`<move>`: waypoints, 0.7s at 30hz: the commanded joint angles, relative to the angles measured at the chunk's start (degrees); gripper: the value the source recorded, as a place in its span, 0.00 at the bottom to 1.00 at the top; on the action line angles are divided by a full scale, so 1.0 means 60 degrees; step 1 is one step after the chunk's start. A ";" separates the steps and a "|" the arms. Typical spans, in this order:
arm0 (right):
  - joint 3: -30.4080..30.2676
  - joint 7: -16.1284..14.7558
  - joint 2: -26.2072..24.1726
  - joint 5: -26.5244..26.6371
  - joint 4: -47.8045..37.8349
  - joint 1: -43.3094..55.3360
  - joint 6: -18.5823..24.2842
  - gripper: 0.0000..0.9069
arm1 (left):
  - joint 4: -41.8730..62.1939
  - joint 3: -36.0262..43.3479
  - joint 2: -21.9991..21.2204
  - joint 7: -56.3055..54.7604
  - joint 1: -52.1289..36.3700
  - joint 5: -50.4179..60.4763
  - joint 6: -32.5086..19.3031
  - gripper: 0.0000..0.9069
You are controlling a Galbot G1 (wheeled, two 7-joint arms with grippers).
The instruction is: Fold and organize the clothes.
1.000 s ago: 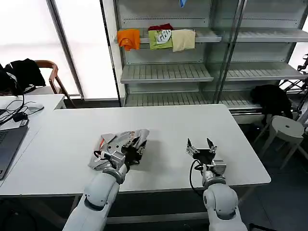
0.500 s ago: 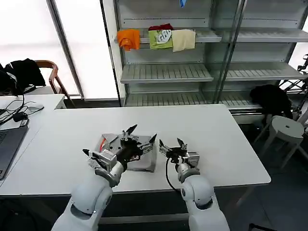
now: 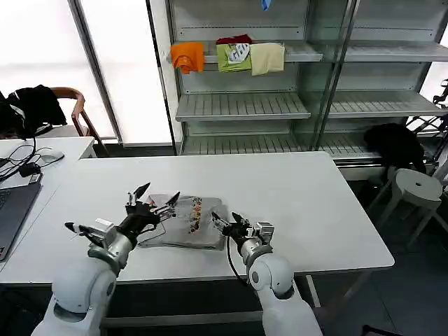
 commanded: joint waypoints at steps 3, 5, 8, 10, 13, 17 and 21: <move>-0.0159 0.0054 0.0470 0.1112 -0.0819 0.0318 -0.0157 0.00 | 0.0044 -0.1511 0.0429 0.0047 0.0707 -0.0774 -0.0041 1.00; -0.0121 0.0166 0.0470 0.1190 -0.0827 0.0376 -0.0158 0.00 | 0.0060 -0.1552 0.0408 0.0042 0.0719 -0.0802 -0.0036 1.00; -0.0034 0.0293 0.0470 0.1367 -0.0804 0.0428 -0.0160 0.00 | 0.0088 -0.1595 0.0372 0.0031 0.0716 -0.0866 -0.0039 1.00; 0.0038 0.0351 0.0470 0.1433 -0.0794 0.0447 -0.0161 0.00 | 0.0107 -0.1614 0.0333 0.0024 0.0717 -0.0867 -0.0044 1.00; 0.0194 0.0604 0.0470 0.1606 -0.0728 0.0496 -0.0161 0.00 | 0.0128 -0.1648 0.0270 0.0019 0.0747 -0.0869 -0.0060 1.00; 0.0459 0.0997 0.0390 0.1850 -0.0634 0.0607 -0.0178 0.00 | 0.0144 -0.1716 0.0213 0.0005 0.0790 -0.0891 -0.0084 1.00; 0.0833 0.1328 0.0091 0.2147 -0.0568 0.0719 -0.0193 0.00 | 0.0147 -0.1750 0.0163 -0.0001 0.0825 -0.0890 -0.0102 1.00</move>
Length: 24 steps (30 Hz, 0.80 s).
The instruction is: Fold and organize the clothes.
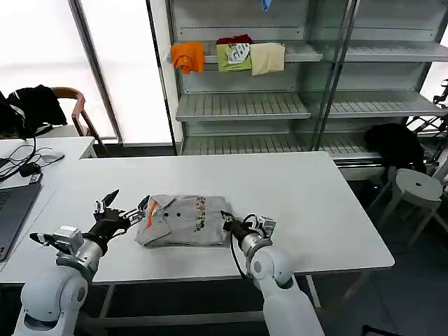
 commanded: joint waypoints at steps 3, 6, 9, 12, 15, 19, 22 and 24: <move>0.0976 0.1096 -0.0304 0.0966 -0.0007 0.0175 -0.0056 0.00 | 0.0009 -0.0208 -0.0046 -0.0005 0.0150 -0.0110 -0.0040 1.00; 0.1267 0.1186 -0.0544 0.0999 0.0100 -0.0047 -0.0060 0.00 | 0.0018 -0.0151 -0.0073 -0.0012 0.0142 -0.0098 -0.0044 1.00; 0.1478 0.1119 -0.0797 0.0883 0.0111 -0.0189 -0.0053 0.00 | 0.0044 -0.0050 -0.0109 -0.0028 0.0106 -0.0090 -0.0037 1.00; 0.1685 0.0992 -0.0906 0.0724 0.0021 -0.0151 -0.0047 0.00 | 0.0107 0.0023 -0.0166 -0.0042 0.0079 -0.0056 -0.0035 1.00; 0.1974 0.0263 -0.0893 -0.0134 -0.0170 -0.0151 -0.0024 0.00 | 0.0145 0.0045 -0.0179 -0.0041 0.0113 -0.0055 -0.0045 1.00; 0.2412 -0.1344 -0.0519 -0.1913 -0.0275 -0.0159 -0.0015 1.00 | 0.0229 0.0047 -0.0140 -0.0038 0.0166 -0.0065 -0.0119 1.00; 0.2230 -0.1611 -0.0629 -0.2516 -0.0377 0.0168 0.0001 1.00 | 0.0283 0.0050 -0.0164 -0.0040 0.0153 -0.0073 -0.0138 1.00; 0.2337 -0.1807 -0.0638 -0.3169 -0.0118 0.0184 0.0009 1.00 | 0.0259 0.0034 -0.0201 -0.0040 0.0189 -0.0080 -0.0146 1.00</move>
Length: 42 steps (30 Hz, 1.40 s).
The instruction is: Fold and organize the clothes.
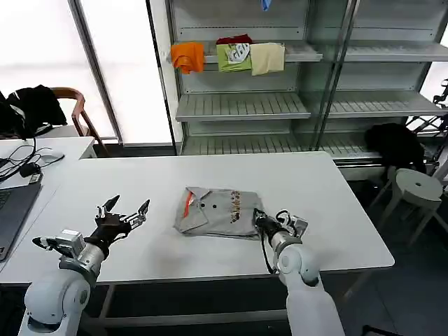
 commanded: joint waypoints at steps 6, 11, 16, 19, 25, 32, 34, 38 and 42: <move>0.0516 -0.2071 -0.1476 -0.3150 0.1072 0.0165 0.0025 1.00 | 0.0023 -0.0047 -0.0113 0.0002 0.0203 -0.0016 -0.0105 1.00; 0.0605 -0.1768 -0.2143 -0.3352 0.1784 0.0045 0.0012 1.00 | -0.0155 -0.0010 -0.0325 -0.0031 0.0179 0.0005 -0.0032 1.00; 0.1060 -0.1718 -0.3217 -0.4324 0.2623 -0.1050 0.0249 1.00 | -0.0172 -0.0186 -0.0457 -0.0070 0.0428 -0.0236 -0.0163 1.00; 0.1476 -0.1736 -0.3656 -0.4151 0.2961 -0.1413 0.0219 1.00 | -0.0110 -0.0214 -0.0664 -0.0143 0.0477 -0.0514 -0.0290 1.00; 0.1789 -0.1788 -0.4348 -0.4487 0.2985 -0.1653 0.0355 1.00 | 0.0035 0.0156 -0.1381 -0.0594 0.0238 -0.0603 -0.0925 1.00; 0.1635 -0.2783 -0.5123 -0.5427 0.2921 -0.1143 0.0023 1.00 | 0.0115 0.0324 -0.1568 -0.1340 0.0038 -0.0554 -0.1337 1.00; 0.1453 -0.2851 -0.5182 -0.5496 0.2989 -0.1001 0.0043 1.00 | 0.0140 0.0321 -0.1540 -0.1444 0.0083 -0.0411 -0.1406 1.00; 0.1209 -0.2463 -0.5039 -0.5416 0.2706 -0.0824 0.0880 1.00 | 0.0462 0.0398 -0.1504 -0.1480 0.0279 0.0154 -0.1935 1.00; 0.1067 -0.2119 -0.4969 -0.5465 0.2233 -0.0605 0.1671 1.00 | 0.0965 0.0514 -0.1504 -0.1475 0.0354 0.0864 -0.2533 1.00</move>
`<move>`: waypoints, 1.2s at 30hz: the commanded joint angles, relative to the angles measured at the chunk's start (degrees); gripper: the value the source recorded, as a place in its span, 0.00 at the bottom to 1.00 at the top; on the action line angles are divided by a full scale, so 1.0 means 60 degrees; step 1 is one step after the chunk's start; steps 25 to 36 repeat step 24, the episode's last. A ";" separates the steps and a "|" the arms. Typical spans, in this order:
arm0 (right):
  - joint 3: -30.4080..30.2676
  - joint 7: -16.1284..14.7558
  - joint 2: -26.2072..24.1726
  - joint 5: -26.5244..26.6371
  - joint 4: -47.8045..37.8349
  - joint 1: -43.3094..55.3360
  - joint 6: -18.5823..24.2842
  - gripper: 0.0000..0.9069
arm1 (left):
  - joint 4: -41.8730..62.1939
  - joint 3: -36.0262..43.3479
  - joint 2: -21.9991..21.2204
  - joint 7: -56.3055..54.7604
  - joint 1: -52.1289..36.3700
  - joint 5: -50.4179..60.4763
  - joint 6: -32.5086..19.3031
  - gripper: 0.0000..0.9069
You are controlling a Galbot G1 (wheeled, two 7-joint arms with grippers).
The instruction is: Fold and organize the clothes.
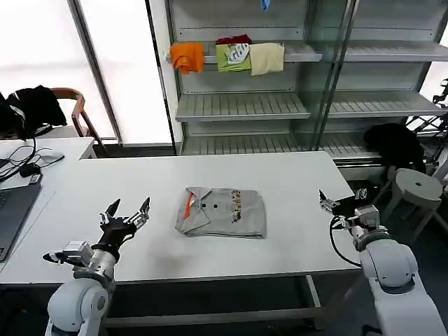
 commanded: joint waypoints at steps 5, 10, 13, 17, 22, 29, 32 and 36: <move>-0.0404 0.0413 -0.0464 -0.0629 -0.0803 0.0484 0.1631 1.00 | 0.0958 0.0278 -0.0365 -0.0490 0.0088 0.1158 -0.1118 1.00; -0.0531 0.0416 -0.0308 -0.0744 -0.0805 0.0552 0.1711 1.00 | 0.0647 0.0164 -0.0489 -0.0408 0.0115 0.0037 -0.0387 1.00; -0.0477 0.0550 -0.0243 0.1084 -0.0358 0.0568 0.0831 1.00 | 0.0315 -0.0043 -0.0611 -0.0291 0.0184 -0.1098 0.0185 1.00; -0.0409 0.0559 -0.0200 0.1432 -0.0232 0.0720 0.0586 1.00 | 0.0115 -0.0115 -0.0639 0.0015 0.0344 -0.1291 0.0188 1.00; -0.0498 0.0443 -0.0164 0.1304 -0.0449 0.0688 0.0651 1.00 | 0.0014 -0.0100 -0.0814 0.0047 0.0417 -0.1125 0.0057 1.00; -0.0542 0.0423 -0.0162 0.1264 -0.0614 0.0751 0.0697 1.00 | 0.0061 -0.0092 -0.0866 -0.0005 0.0396 -0.0884 0.0012 1.00; -0.0542 0.0423 -0.0162 0.1264 -0.0614 0.0751 0.0697 1.00 | 0.0061 -0.0092 -0.0866 -0.0005 0.0396 -0.0884 0.0012 1.00; -0.0542 0.0423 -0.0162 0.1264 -0.0614 0.0751 0.0697 1.00 | 0.0061 -0.0092 -0.0866 -0.0005 0.0396 -0.0884 0.0012 1.00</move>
